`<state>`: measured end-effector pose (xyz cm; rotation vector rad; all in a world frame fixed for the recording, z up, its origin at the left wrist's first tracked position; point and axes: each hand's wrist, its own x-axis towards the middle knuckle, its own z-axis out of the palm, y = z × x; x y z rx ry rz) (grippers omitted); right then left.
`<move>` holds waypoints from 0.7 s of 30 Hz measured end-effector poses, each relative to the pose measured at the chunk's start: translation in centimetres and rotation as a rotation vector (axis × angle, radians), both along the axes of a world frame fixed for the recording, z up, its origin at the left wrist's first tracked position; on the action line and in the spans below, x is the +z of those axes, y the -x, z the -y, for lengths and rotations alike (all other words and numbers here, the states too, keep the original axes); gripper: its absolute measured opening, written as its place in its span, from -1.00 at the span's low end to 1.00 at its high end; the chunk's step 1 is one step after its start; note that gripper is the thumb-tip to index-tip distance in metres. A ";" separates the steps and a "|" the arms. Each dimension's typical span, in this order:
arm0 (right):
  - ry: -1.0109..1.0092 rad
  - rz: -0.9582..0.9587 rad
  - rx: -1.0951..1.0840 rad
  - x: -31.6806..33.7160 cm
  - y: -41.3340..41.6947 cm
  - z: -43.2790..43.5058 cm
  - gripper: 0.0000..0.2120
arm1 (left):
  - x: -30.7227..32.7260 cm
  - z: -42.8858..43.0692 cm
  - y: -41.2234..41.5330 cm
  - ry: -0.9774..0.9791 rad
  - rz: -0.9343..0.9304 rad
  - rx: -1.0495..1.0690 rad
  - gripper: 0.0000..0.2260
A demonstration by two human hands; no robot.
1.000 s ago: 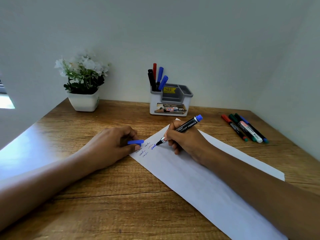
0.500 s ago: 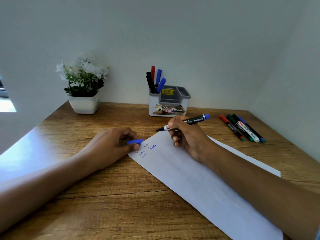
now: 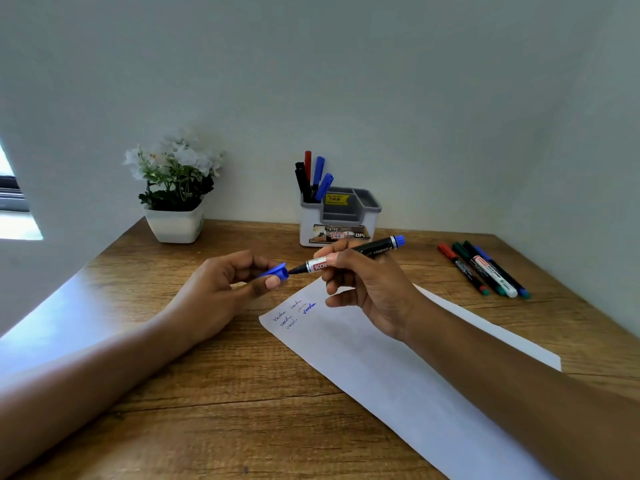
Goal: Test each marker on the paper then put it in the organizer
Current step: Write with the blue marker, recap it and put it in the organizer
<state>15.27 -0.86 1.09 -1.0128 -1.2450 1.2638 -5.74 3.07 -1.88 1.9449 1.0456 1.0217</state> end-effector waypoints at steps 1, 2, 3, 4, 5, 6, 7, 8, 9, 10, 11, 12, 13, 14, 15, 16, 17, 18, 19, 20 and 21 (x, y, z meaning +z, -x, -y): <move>0.000 0.011 0.014 0.0 0.2 0.0 -0.86 | 0.1 0.1 -0.1 -0.007 -0.002 -0.006 -0.73; -0.001 0.027 0.028 -0.1 0.4 0.1 -0.87 | 0.2 0.2 -0.2 -0.013 -0.003 -0.011 -0.76; -0.001 0.047 0.042 -0.1 0.6 0.1 -0.89 | 0.3 0.3 -0.3 -0.015 -0.004 -0.013 -0.77; -0.003 0.070 0.053 -0.1 0.8 0.2 -0.91 | 0.4 0.5 -0.3 -0.020 -0.001 -0.017 -0.77; -0.012 0.097 0.060 -0.1 0.9 0.3 -0.93 | 0.4 0.7 -0.4 -0.029 0.010 -0.025 -0.77; -0.028 0.122 0.063 -0.1 1.0 0.3 -0.95 | 0.4 0.8 -0.4 -0.039 0.022 -0.032 -0.76; -0.047 0.140 0.060 -0.1 1.1 0.4 -0.96 | 0.4 0.9 -0.4 -0.044 0.038 -0.037 -0.75; -0.065 0.151 0.053 0.0 1.1 0.4 -0.98 | 0.4 1.0 -0.4 -0.045 0.054 -0.041 -0.74; -0.079 0.154 0.048 0.1 1.1 0.5 -0.99 | 0.4 1.1 -0.4 -0.043 0.077 -0.050 -0.74; -0.088 0.156 0.046 0.1 1.1 0.7 -0.99 | 0.4 1.2 -0.5 -0.046 0.097 -0.059 -0.75; -0.095 0.160 0.048 0.1 1.1 0.8 -0.98 | 0.4 1.3 -0.6 -0.054 0.107 -0.063 -0.76; -0.100 0.166 0.054 0.1 1.1 0.9 -0.96 | 0.4 1.4 -0.7 -0.069 0.110 -0.062 -0.76; -0.099 0.164 0.060 0.1 1.2 1.0 -0.94 | 0.4 1.6 -0.7 -0.081 0.119 -0.059 -0.75; -0.091 0.150 0.062 0.1 1.2 1.1 -0.92 | 0.4 1.8 -0.8 -0.091 0.129 -0.052 -0.75; -0.083 0.129 0.061 0.2 1.3 1.2 -0.91 | 0.5 2.0 -0.8 -0.103 0.137 -0.039 -0.75; -0.077 0.108 0.056 0.2 1.4 1.3 -0.91 | 0.5 2.1 -0.8 -0.117 0.142 -0.025 -0.75; -0.075 0.092 0.050 0.3 1.5 1.3 -0.91 | 0.5 2.2 -0.9 -0.129 0.147 -0.009 -0.76; -0.073 0.077 0.044 0.4 1.6 1.4 -0.92 | 0.6 2.3 -0.9 -0.140 0.153 0.011 -0.78; -0.071 0.067 0.036 0.4 1.7 1.5 -0.92 | 0.5 2.4 -1.0 -0.151 0.155 0.033 -0.80; -0.072 0.063 0.029 0.5 1.8 1.6 -0.92 | 0.6 2.5 -1.1 -0.175 0.146 0.056 -0.79; -0.071 0.062 0.023 0.6 1.9 1.7 -0.90 | 0.6 2.7 -1.2 -0.203 0.126 0.077 -0.78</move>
